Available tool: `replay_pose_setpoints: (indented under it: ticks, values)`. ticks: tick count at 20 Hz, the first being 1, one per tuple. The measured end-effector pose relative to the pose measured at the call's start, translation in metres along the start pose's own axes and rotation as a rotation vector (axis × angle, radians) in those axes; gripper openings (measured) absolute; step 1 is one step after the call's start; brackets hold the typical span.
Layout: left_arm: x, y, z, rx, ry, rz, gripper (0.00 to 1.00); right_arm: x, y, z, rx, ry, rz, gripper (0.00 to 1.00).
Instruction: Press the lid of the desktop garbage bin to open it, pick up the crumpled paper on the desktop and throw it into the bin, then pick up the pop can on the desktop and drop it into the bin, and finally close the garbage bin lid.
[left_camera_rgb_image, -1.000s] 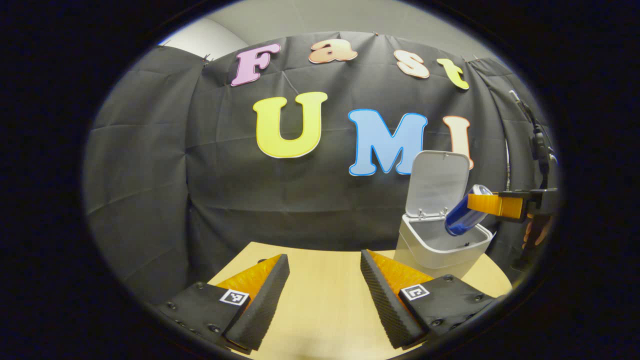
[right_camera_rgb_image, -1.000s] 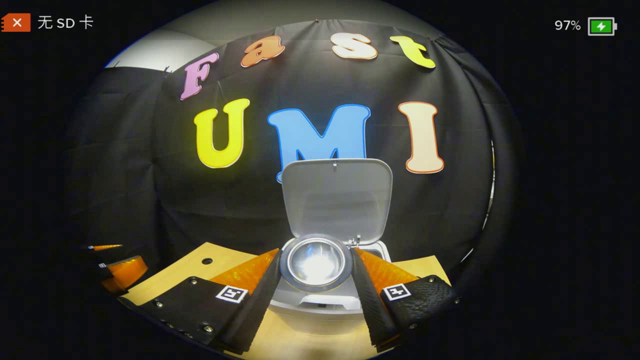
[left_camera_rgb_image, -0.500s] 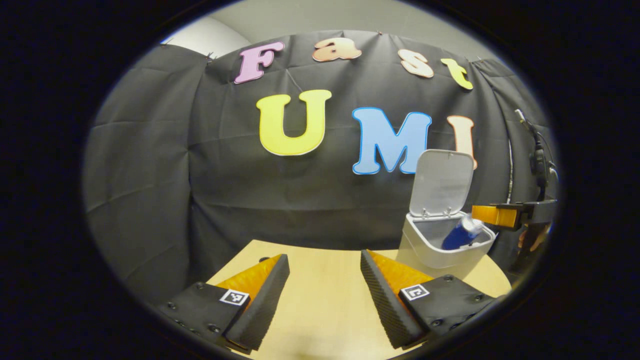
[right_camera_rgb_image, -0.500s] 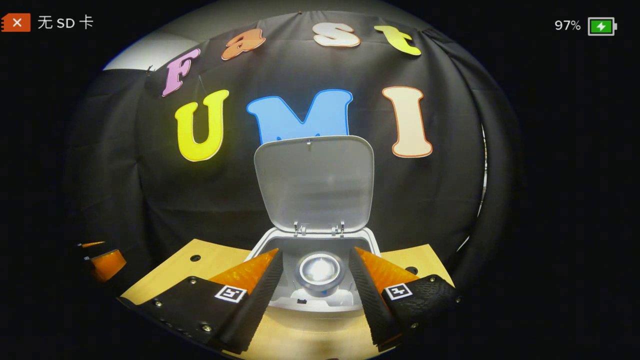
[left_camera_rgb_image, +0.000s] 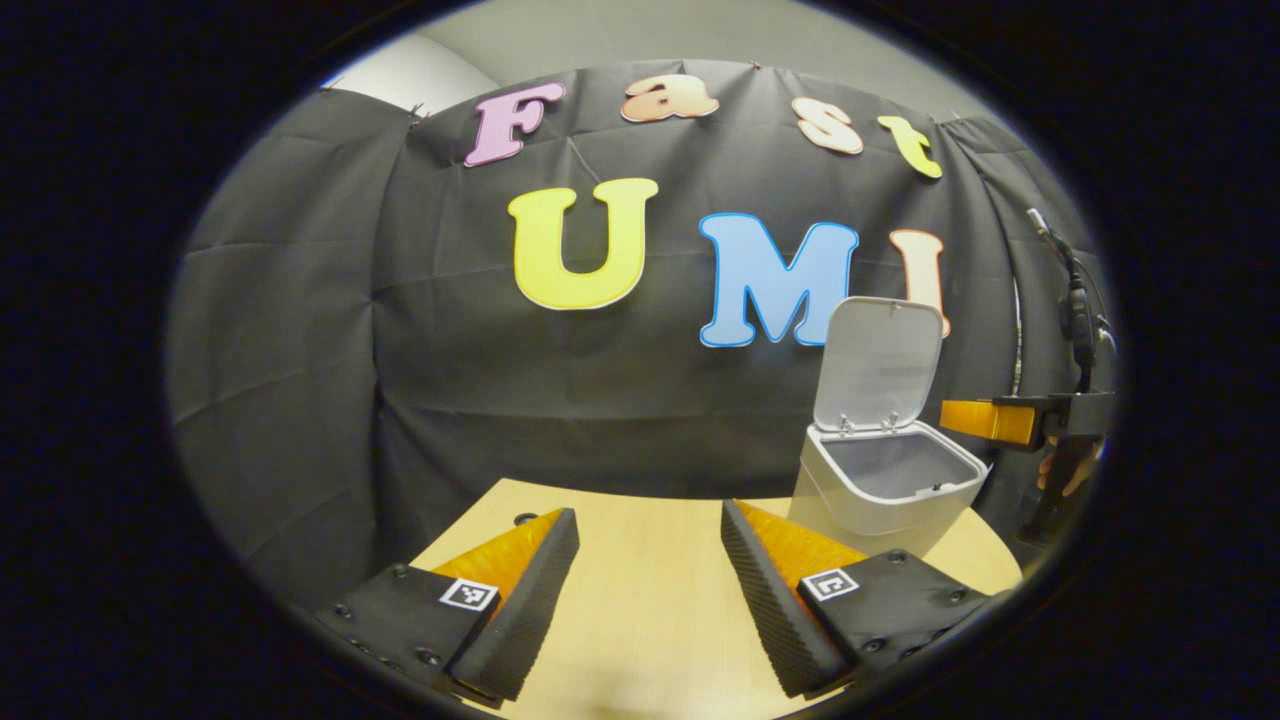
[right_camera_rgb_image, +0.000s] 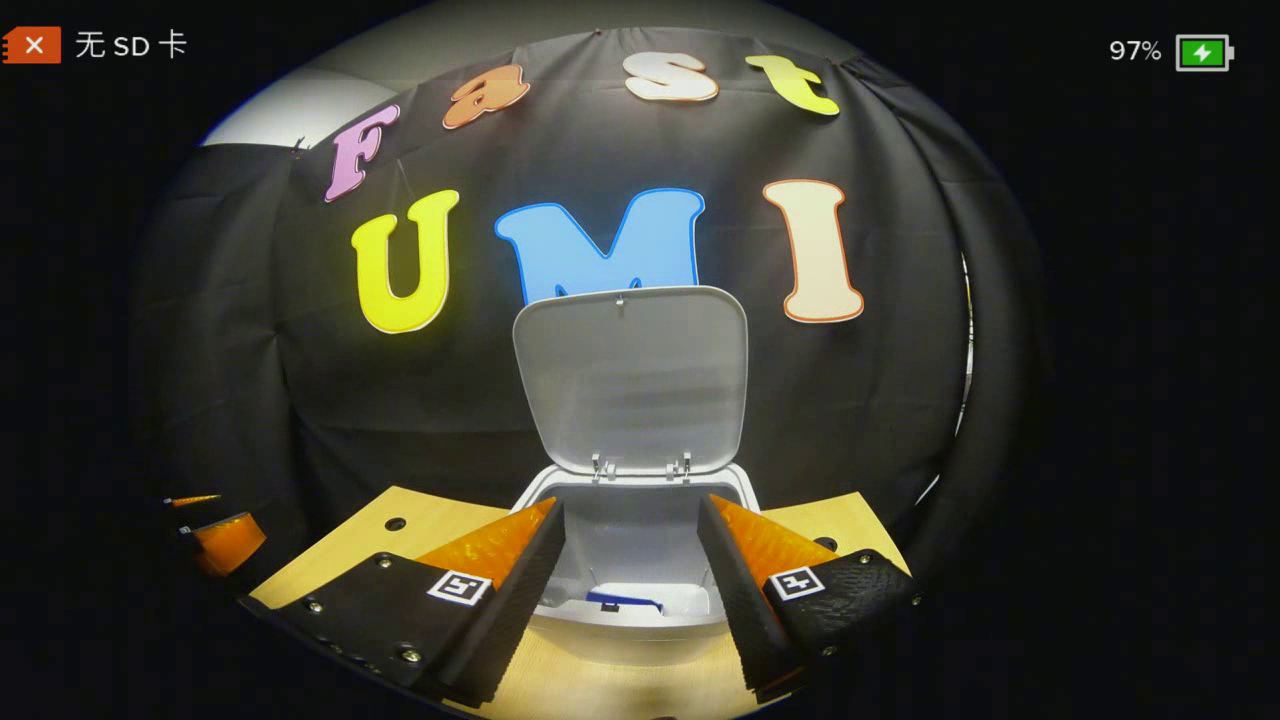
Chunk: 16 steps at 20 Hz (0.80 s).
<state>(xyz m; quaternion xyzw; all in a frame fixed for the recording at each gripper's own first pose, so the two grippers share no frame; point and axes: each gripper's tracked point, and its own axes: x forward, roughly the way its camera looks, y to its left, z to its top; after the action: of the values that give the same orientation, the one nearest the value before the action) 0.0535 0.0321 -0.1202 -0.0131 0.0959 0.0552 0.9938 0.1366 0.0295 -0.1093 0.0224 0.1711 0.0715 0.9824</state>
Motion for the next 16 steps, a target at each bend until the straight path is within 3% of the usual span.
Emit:
replay_pose_setpoints:
  ticks: [7, 8, 9, 16]
  values:
    - [0.001, -0.002, -0.004, -0.009, 0.008, -0.006, 1.0, 0.005, 0.002, 0.031, -0.022, -0.053, 0.0, 0.86]
    - [0.002, -0.002, -0.005, -0.009, 0.009, -0.007, 0.88, 0.007, 0.002, 0.038, -0.023, -0.063, 0.002, 0.86]
    - [0.003, -0.002, -0.005, -0.009, 0.01, -0.008, 0.95, 0.009, 0.002, 0.042, -0.027, -0.072, 0.002, 0.86]
    - [0.009, -0.003, -0.011, -0.015, 0.024, -0.01, 0.95, 0.027, 0.005, 0.097, -0.069, -0.159, 0.002, 0.86]
